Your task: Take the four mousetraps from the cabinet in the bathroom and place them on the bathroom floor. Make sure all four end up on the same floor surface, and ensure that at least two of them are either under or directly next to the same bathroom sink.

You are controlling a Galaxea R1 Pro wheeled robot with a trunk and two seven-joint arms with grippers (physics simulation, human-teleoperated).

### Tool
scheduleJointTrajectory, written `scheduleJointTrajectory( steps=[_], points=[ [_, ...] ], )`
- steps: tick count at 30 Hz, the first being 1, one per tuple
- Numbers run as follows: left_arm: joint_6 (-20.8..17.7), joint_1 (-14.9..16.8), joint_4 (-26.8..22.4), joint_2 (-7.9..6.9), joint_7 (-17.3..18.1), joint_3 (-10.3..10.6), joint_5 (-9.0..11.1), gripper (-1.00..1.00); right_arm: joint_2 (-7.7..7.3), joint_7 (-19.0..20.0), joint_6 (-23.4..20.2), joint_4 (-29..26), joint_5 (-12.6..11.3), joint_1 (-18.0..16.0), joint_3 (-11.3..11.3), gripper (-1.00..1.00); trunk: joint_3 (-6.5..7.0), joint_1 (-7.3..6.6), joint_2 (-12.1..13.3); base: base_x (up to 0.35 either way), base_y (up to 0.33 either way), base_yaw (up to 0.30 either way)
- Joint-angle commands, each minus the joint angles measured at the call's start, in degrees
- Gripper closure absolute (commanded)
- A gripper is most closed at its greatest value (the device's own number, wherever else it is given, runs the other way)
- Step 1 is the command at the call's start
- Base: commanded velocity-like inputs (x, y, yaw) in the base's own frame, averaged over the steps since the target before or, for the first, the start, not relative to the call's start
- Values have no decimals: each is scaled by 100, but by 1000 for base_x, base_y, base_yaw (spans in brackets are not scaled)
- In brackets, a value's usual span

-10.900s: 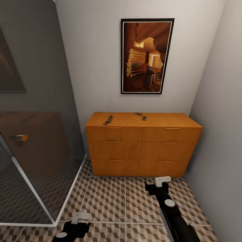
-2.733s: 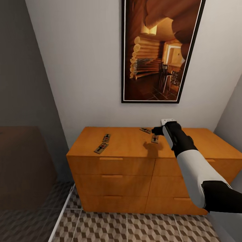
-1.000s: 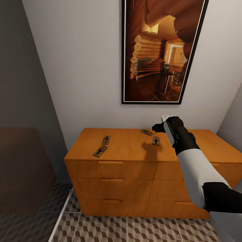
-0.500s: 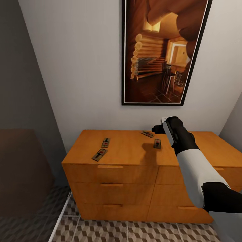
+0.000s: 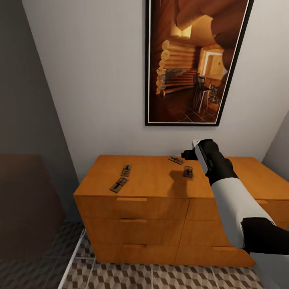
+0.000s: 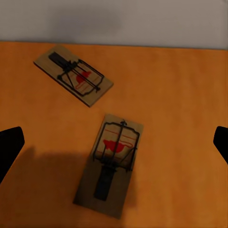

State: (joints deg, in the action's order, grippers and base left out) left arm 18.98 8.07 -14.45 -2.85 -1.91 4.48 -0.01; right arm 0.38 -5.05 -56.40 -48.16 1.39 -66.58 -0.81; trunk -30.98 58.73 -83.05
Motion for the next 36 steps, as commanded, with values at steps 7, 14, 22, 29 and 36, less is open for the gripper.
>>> scheduleJointTrajectory(
  steps=[7, 14, 22, 29, 36],
  points=[
    [18, 3, 3, -5, -20, 44, 5, -100, -17, -13, -21, 38, 10, -4, -7, -100, -6, 0, -3, 0, 0, 0],
    [18, 4, 3, -5, -20, 44, 4, -100, -20, -13, -20, 66, 10, -4, -7, -100, -6, 0, -3, 0, 0, 0],
    [18, 6, 3, -5, -20, 44, 7, -100, -20, -12, -20, 69, 10, -4, -7, -100, -28, 0, -3, 0, 0, 0],
    [18, 6, 3, -5, -20, 44, 3, -100, -20, -13, -15, 82, 10, -4, -7, -100, -71, 0, -3, 0, 0, 0],
    [18, 2, 3, -5, -20, 44, 5, -100, -20, -7, -12, 109, 10, -4, -7, -100, -118, 0, -3, 0, 0, 0]
  ],
)
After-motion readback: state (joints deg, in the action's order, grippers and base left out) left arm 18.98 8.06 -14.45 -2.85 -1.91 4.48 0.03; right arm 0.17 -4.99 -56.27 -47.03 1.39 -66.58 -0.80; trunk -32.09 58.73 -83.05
